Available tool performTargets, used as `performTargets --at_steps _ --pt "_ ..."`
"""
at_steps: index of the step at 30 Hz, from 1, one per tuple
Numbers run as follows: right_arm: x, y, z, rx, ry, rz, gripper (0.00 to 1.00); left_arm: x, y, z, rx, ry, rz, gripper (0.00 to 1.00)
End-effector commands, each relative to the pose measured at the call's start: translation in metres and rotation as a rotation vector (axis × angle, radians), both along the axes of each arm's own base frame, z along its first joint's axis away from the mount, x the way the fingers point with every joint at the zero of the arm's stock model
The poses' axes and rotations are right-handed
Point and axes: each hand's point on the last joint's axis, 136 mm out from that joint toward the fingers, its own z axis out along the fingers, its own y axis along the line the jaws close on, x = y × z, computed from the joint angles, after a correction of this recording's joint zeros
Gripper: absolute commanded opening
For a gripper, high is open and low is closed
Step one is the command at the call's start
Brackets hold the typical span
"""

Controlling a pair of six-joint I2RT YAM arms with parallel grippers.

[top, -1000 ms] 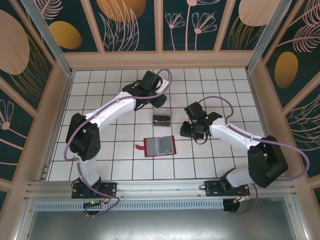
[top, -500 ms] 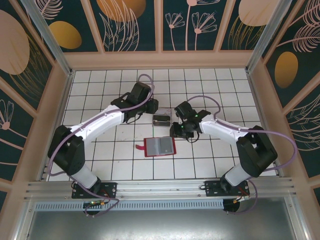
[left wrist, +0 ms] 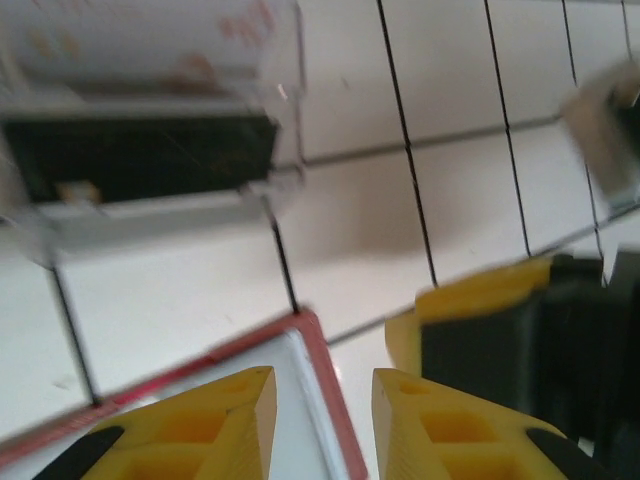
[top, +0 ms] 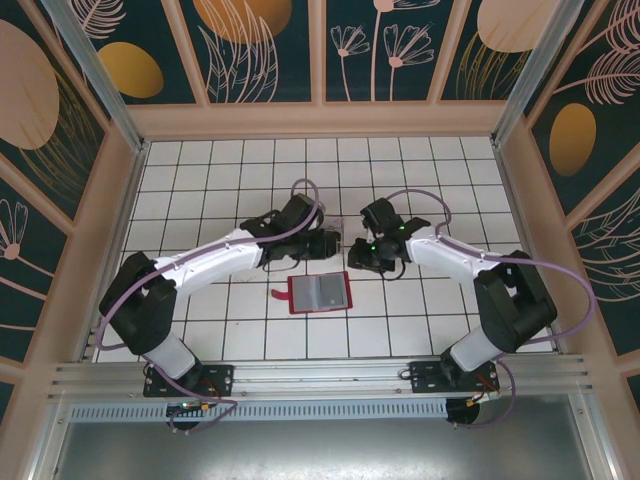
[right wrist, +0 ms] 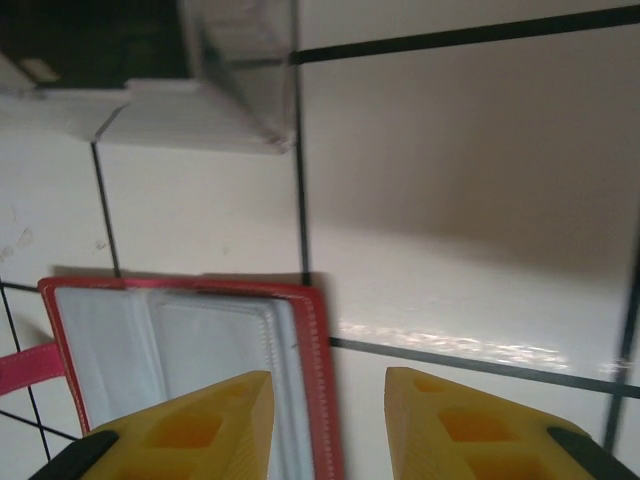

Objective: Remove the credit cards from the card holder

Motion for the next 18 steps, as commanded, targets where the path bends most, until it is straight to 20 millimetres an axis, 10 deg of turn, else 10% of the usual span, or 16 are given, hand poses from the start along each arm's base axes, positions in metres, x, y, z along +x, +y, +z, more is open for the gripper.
performTargets --at_steps 1,18 --pt "0.000 -0.012 0.013 0.010 -0.047 0.004 0.35 -0.017 -0.027 0.005 -0.189 0.101 -0.011 0.31" --pt "0.008 -0.045 0.018 0.010 -0.069 -0.046 0.36 -0.057 -0.036 -0.064 -0.188 0.336 -0.065 0.32"
